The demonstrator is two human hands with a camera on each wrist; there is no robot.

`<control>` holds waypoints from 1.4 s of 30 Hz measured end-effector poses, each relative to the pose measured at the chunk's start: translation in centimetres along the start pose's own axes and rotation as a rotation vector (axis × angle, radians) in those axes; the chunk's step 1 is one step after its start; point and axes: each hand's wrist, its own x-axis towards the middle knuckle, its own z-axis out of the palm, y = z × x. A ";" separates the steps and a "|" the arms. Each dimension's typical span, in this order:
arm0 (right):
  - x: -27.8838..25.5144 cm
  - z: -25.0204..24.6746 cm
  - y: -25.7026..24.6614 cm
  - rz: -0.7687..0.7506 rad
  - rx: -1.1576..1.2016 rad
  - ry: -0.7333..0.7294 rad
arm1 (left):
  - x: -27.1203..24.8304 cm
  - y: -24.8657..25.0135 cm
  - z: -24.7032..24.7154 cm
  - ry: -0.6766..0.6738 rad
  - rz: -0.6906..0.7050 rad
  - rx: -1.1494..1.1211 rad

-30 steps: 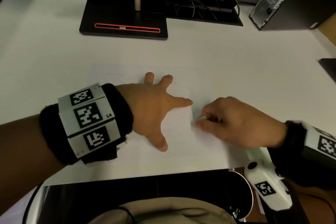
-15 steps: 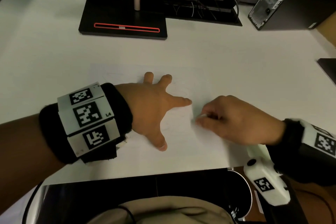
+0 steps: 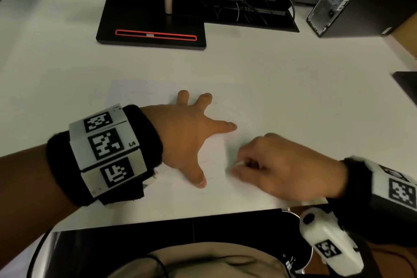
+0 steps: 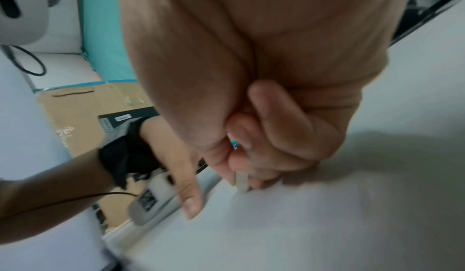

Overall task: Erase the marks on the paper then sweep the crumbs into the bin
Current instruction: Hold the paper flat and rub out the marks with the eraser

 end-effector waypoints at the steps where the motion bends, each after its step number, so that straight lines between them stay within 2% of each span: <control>1: 0.3 -0.5 0.6 0.032 0.004 0.044 | 0.0 0.0 0.0 0.000 -0.001 0.000; 3: 0.5 -0.7 0.9 0.053 -0.001 0.092 | 0.0 0.0 0.0 -0.003 -0.005 -0.005; 7: -0.3 0.6 -1.0 -0.040 -0.021 -0.022 | 0.0 0.0 0.0 -0.003 0.002 -0.017; 11: 0.6 -0.7 0.6 0.047 0.011 0.068 | -0.1 0.1 0.0 0.004 -0.006 0.008; 16: 0.1 0.1 -0.7 -0.008 0.003 -0.037 | 0.0 0.0 0.0 0.010 0.006 0.007; 20: 1.0 -0.8 0.6 0.056 0.010 0.067 | 0.0 0.0 0.0 -0.006 0.000 -0.010; 24: 0.6 0.0 -0.7 0.000 0.004 -0.027 | 0.0 0.0 0.1 -0.001 0.003 -0.006; 28: 1.4 -1.2 0.8 0.090 0.030 0.072 | -0.1 0.0 -0.2 -0.013 -0.004 -0.014; 32: 0.8 -0.3 -0.4 0.034 0.006 -0.036 | 0.0 0.1 -0.1 -0.003 0.001 -0.005; 37: 1.3 -1.5 1.4 0.100 0.029 0.066 | -0.1 0.1 -0.1 -0.016 -0.006 -0.008; 40: 0.5 -0.6 0.4 0.068 0.025 -0.001 | -0.1 0.0 0.0 -0.002 -0.001 -0.006; 42: 0.6 -1.2 1.3 0.112 0.027 0.011 | -0.1 0.0 0.0 -0.005 -0.004 -0.011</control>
